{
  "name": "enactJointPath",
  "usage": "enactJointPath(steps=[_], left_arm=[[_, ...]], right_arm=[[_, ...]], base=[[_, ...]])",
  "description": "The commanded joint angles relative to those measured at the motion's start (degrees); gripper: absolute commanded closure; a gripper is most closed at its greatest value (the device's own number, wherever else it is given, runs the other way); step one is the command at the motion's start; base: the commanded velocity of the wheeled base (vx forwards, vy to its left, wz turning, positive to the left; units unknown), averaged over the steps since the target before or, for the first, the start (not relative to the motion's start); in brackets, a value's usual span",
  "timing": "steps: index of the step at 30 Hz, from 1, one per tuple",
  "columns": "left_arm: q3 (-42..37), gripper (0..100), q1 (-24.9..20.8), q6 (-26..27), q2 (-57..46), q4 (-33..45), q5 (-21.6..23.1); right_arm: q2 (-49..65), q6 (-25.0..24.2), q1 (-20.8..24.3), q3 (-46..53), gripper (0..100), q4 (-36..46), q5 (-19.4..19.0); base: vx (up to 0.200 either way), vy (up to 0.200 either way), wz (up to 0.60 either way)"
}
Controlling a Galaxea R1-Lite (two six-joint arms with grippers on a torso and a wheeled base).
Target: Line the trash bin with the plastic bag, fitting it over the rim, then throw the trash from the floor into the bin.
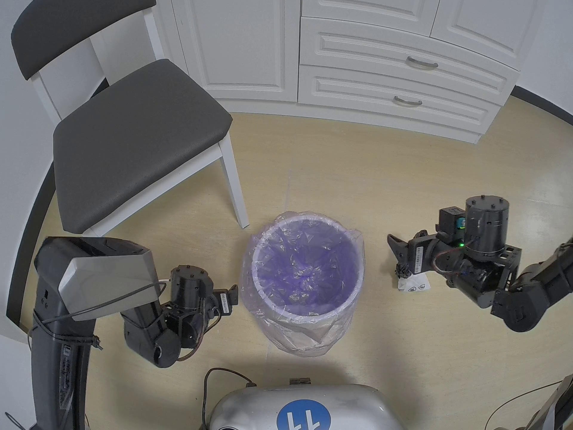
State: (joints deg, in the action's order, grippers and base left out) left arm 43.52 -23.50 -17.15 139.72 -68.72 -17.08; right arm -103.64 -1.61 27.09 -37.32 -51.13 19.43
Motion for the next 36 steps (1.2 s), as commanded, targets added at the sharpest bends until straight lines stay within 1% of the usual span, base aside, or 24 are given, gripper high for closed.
enactJointPath(steps=[1, 3, 7, 11, 12, 13, 17, 19, 22, 23, 25, 27, 29, 30, 31, 32, 35, 36], left_arm=[[-13.46, 0, 0.48, 0.45, -9.11, -8.89, 0.82], [-16.27, 0, 0.3, 0.8, -10.87, -10.65, 0.82], [-23.92, 0, -0.05, 3.88, -17.9, -14.51, 1.17], [-29.55, 0, -1.37, 7.75, -26.34, -14.69, 1.96], [-29.63, 0, -1.46, 7.84, -26.6, -14.69, 1.96], [-31.66, 0, -2.16, 8.8, -29.59, -14.69, 1.96], [-34.91, 0, -4.18, 8.98, -35.04, -14.16, 1.96], [-36.4, 0, -4.36, 8.98, -36.97, -14.25, 1.96], [-37.81, 0, -4.45, 8.89, -39.52, -14.78, 1.96], [-39.04, 0, -4.53, 8.89, -41.98, -14.78, 1.96], [-40.71, 0, -4.53, 9.07, -44.71, -14.69, 1.96], [-41.59, 0, -4.45, 9.77, -46.9, -14.6, 1.87], [-40.53, 0, -3.13, 13.11, -49.98, -13.99, 2.14], [-39.65, 0, -1.81, 15.13, -50.95, -13.81, 2.58], [-39.48, 0, -1.55, 15.75, -51.39, -13.72, 2.84], [-39.3, 0, -1.28, 18.29, -53.06, -12.84, 4.33], [-39.21, 0, -1.72, 19.17, -55.25, -11.35, 4.77], [-38.51, 0, -3.39, 19.17, -57.19, -8.36, 4.95]], right_arm=[[13.29, -0.32, -2.57, 2.95, 0, 10.08, 0.61], [15.4, -0.32, -3.88, 3.65, 0, 12.46, 0.61], [21.64, -0.32, -6.43, 6.47, 0, 17.55, 0.7], [27.18, -0.24, -8.1, 8.75, 0, 21.07, 0.26], [27.27, -0.24, -8.1, 8.75, 0, 21.16, 0.17], [28.15, -0.5, -8.89, 8.31, 0, 21.42, -0.1], [28.94, -0.59, -10.92, 9.1, 0, 21.6, -0.54], [28.41, -0.59, -11.0, 11.21, 0, 21.16, -0.62], [27.62, -0.59, -12.23, 11.56, 0, 21.24, -0.97], [26.56, -0.59, -13.9, 11.12, 0, 21.07, -2.03], [25.77, -0.68, -14.34, 10.42, 0, 21.07, -2.91], [25.42, -0.68, -14.26, 9.81, 0, 20.89, -3.0], [23.4, -0.41, -14.26, 6.2, 0, 20.89, -3.08], [21.47, -0.32, -14.34, 2.77, 0, 21.16, -3.0], [20.94, -0.32, -14.26, 1.72, 0, 21.42, -3.0], [18.83, -0.32, -14.52, -3.29, 0, 21.68, -2.56], [18.13, -0.15, -14.87, -5.49, 0, 21.86, -2.91], [18.13, -0.06, -15.22, -5.31, 0, 21.07, -3.44]], base=[[0.0, 0.0, 0.0], [0.0, 0.0, 0.0], [0.0, 0.0, 0.0], [0.0, 0.0, 0.0], [0.0, 0.0, 0.0], [0.0, 0.0, 0.0], [0.0, 0.0, 0.0], [0.0, 0.0, 0.0], [0.0, 0.0, 0.0], [0.0, 0.0, 0.0], [0.0, 0.0, 0.0], [0.0, 0.0, 0.0], [0.0, 0.0, 0.0], [0.0, 0.0, 0.0], [0.0, 0.0, 0.0], [0.0, 0.0, 0.0], [0.0, 0.0, 0.0], [0.0, 0.0, 0.0]])
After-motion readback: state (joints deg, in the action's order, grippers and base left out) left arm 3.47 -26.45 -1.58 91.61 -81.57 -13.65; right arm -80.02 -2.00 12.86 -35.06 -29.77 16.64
